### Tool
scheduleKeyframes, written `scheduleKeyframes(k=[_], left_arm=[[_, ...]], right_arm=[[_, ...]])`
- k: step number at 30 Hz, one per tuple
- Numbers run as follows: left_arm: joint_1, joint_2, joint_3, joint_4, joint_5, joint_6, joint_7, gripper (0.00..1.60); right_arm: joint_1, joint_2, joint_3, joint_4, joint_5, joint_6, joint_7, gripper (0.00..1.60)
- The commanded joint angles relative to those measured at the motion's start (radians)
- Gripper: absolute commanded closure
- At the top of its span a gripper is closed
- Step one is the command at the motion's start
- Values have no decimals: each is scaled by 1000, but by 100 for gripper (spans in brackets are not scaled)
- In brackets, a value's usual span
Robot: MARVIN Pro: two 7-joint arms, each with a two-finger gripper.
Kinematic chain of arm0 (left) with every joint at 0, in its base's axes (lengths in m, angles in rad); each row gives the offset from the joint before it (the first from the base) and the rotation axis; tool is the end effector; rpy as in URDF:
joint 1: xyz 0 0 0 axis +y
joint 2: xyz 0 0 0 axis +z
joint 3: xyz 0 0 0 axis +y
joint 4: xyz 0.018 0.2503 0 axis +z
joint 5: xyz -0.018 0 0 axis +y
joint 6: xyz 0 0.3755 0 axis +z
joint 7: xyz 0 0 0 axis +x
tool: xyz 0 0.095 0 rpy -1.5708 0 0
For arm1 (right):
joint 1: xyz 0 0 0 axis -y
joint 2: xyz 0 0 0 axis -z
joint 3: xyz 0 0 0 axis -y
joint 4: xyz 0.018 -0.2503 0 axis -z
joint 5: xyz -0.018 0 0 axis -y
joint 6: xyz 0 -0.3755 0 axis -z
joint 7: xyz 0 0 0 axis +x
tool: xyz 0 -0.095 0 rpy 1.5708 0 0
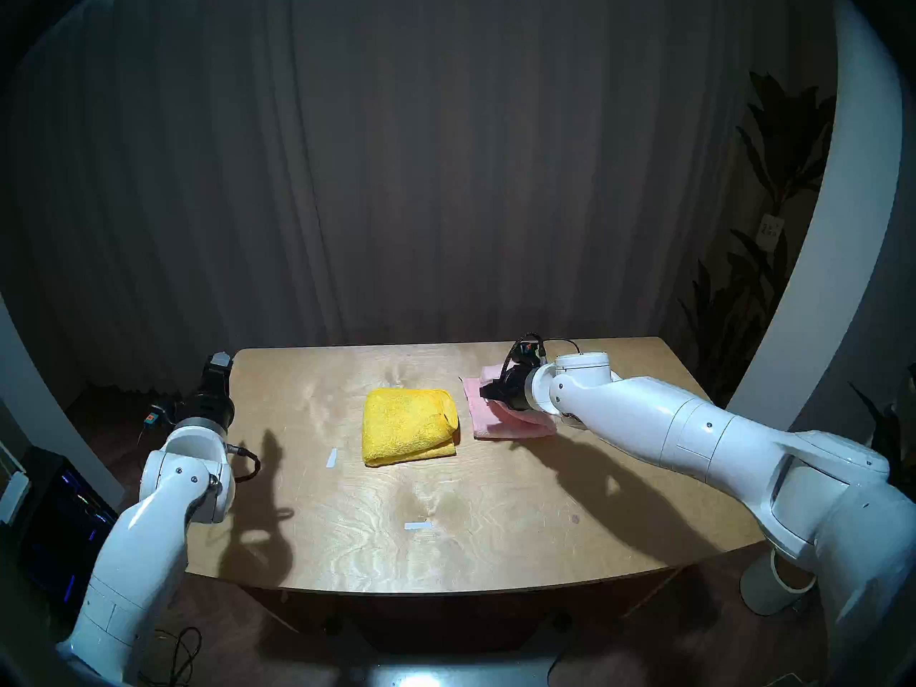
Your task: Fold each towel twice and stack them on table
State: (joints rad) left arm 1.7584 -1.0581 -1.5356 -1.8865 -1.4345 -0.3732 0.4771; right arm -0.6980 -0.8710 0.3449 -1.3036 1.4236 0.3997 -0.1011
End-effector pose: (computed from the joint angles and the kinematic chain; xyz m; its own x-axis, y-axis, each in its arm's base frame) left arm 0.4354 0.0976 -0.2177 -0.2602 0.8118 0.5228 0.2902 -0.4506 0.8442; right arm 0.5320 0.0767 -0.2883 0.6631 0.0780 0.7444 0.3824 -0.8903 -0.2474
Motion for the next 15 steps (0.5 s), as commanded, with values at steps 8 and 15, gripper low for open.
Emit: scheduleKeyframes(k=[8, 15], left_arm=[[30, 6, -25, -50, 12, -22, 3, 0], [49, 9, -34, -63, 14, -29, 8, 0]], right_arm=[[14, 22, -9, -71, -25, 32, 45, 160], [6, 24, -17, -76, -40, 40, 60, 160]])
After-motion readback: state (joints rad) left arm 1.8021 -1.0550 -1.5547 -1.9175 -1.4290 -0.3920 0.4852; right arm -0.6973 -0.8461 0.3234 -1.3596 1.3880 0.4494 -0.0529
